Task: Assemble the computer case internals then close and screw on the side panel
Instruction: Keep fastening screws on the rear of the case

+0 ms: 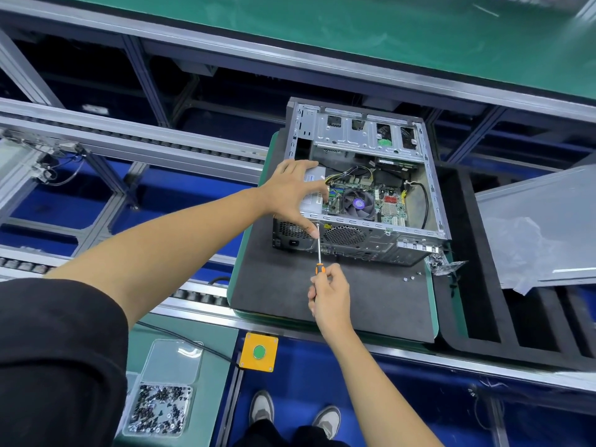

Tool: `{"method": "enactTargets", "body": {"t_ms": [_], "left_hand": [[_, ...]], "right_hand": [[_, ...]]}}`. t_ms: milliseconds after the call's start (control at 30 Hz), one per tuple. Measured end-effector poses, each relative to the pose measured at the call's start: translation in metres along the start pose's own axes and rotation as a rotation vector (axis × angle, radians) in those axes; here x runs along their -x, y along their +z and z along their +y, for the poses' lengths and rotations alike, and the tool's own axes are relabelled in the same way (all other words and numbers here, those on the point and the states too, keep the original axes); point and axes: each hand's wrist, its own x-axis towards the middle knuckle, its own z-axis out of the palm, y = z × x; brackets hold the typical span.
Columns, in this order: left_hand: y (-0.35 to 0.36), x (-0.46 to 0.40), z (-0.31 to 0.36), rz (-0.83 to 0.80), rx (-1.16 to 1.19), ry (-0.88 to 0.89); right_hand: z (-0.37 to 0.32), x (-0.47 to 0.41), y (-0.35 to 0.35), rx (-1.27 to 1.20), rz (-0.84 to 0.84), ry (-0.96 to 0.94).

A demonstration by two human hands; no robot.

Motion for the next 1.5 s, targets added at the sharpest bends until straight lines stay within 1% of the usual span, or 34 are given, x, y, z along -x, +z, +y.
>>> {"method": "enactTargets", "body": {"t_ms": [67,200,367,500,600,767,1033,1300,1500], "left_hand": [[-0.001,0.0,0.0,-0.007,0.003,-0.001],[-0.002,0.0,-0.001,-0.017,0.015,-0.005],[-0.003,0.0,-0.001,-0.033,0.037,-0.007],[-0.003,0.0,-0.002,-0.039,0.045,-0.014],[-0.002,0.0,-0.002,-0.033,0.047,-0.009],[-0.003,0.0,-0.003,-0.037,0.045,-0.004],[-0.013,0.001,-0.003,-0.131,0.096,-0.005],[-0.015,0.001,-0.003,-0.14,0.124,-0.018],[-0.014,0.001,-0.002,-0.132,0.142,-0.025]], "right_hand": [[-0.001,0.002,0.003,0.041,0.024,0.014],[-0.005,0.005,0.004,-0.024,0.064,0.082],[-0.008,0.011,0.006,0.041,0.121,0.015],[-0.005,0.017,0.01,0.161,0.237,-0.064],[-0.006,0.017,0.011,0.172,0.287,-0.055],[-0.006,0.016,0.008,0.263,0.339,-0.073],[-0.003,0.015,0.011,0.205,0.323,-0.095],[-0.004,0.015,0.015,0.112,0.334,-0.098],[-0.009,0.018,0.014,0.072,0.319,-0.004]]}}
